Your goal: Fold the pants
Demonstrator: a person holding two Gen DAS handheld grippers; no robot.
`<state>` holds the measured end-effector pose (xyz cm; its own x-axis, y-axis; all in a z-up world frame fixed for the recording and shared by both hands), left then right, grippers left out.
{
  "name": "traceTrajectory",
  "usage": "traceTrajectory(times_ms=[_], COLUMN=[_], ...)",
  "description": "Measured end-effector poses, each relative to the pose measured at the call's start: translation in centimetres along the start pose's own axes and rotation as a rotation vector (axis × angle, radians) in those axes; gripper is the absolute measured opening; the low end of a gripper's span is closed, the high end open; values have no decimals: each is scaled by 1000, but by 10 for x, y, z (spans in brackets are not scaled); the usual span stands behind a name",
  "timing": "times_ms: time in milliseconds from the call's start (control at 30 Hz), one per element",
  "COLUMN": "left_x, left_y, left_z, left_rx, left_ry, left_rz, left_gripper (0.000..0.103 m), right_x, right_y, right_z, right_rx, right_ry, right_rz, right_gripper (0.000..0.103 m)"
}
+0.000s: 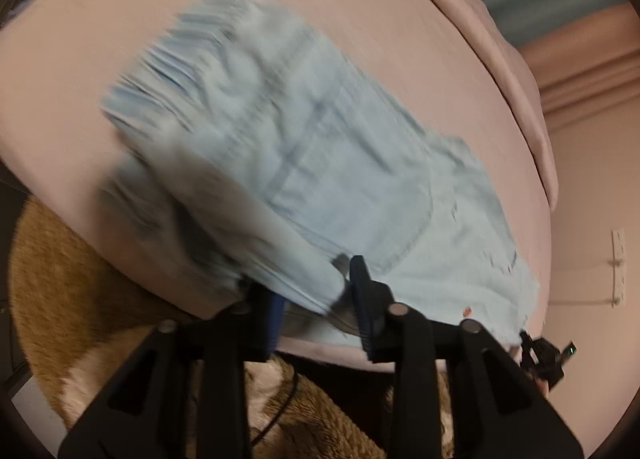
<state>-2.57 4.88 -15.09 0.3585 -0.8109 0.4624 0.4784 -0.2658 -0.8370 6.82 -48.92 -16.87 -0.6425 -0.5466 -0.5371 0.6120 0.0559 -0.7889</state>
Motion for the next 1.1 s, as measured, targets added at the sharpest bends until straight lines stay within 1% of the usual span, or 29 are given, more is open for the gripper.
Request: traceTrajectory(times_ms=[33, 100, 167, 200, 233, 267, 333, 433, 500, 533, 600, 667, 700, 767, 800, 833, 867, 900, 933, 967, 1000, 1067, 1100], left_x=[-4, -15, -23, -24, -23, -22, -20, -20, -26, -28, -31, -31, -29, -22, -20, -19, -18, -16, -16, -16, -16, -16, -16], left_y=[-4, -6, -8, -9, -12, -14, -20, -25, -17, -12, -5, -4, -6, -15, -22, -32, -43, -51, -57, -62, -64, -61, -58], left_z=[1, 3, 1, 1, -1, -3, -9, -17, -21, -23, -21, -18, -17, -13, -11, -7, -2, 2, 8, 14, 21, 32, 37], left_rx=[10, 8, 4, 8, 8, 4, -1, -10, -38, -57, -59, -56, -57, -52, -38, -15, 19, 46, 70, 99, 123, 143, 152], left_ry=[-6, -51, -79, -73, -51, -36, -21, -10, -3, -10, -1, 26, 28, 56, 71, 91, 111, 125, 137, 150, 167, 196, 211], left_rz=[3, -34, -48, -35, -19, -13, 4, 15, 30, 34, 40, 60, 65, 74, 82, 102, 120, 134, 151, 162, 174, 223, 234], left_gripper=[34, 34, 25, 19, 17, 16, 15, 16, 16, 17, 18, 20, 21, 27, 36, 47, 54, 67, 74, 75, 75, 75, 75], right_x=[0, 1, 4, 1, 2, 1, -2, -4, -3, -1, 2, 0, -4, -12, -18, -27, -40, -46, -63, -82, -105, -142, -166], right_y=[-1, -4, -10, -10, -14, -16, -14, -20, -21, -16, -4, 7, 6, -1, -6, -14, -22, -25, -28, -28, -27, -22, -18], right_z=[-1, -2, -1, 1, 2, 2, 2, 4, 6, 6, 3, -3, -5, -5, -6, -7, -11, -15, -22, -31, -43, -70, -90], right_rx=[0, 0, 1, 8, 23, 30, 25, 52, 62, 49, 25, 8, 21, 33, 42, 62, 74, 73, 62, 43, 9, -56, -107], right_ry=[-17, -23, -14, -12, -18, -33, -56, -52, -36, -23, -30, -80, -102, -104, -105, -116, -143, -165, -207, -252, -308, -396, -457], right_rz=[-8, -18, -22, -24, -29, -34, -28, -17, -6, -9, -40, -81, -107, -146, -152, -136, -109, -92, -64, -29, 20, 104, 156], right_gripper=[3, 5, 9, 11, 11, 11, 5, 5, 5, 5, 5, 5, 5, 5, 5, 5, 5, 9, 20, 25, 33, 35, 35])
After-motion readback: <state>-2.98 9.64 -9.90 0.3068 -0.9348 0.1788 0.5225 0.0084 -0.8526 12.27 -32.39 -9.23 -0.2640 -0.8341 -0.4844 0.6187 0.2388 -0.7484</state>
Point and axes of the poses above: each gripper's, at about its wrist camera, not at the fingertips, and y roughly the way its jaws point, x to its right, z to its top, the point moved 3 cm from there along y, roughly the way its jaws point, and after that the axes turned 9 degrees about y, right-handed, at the moved point
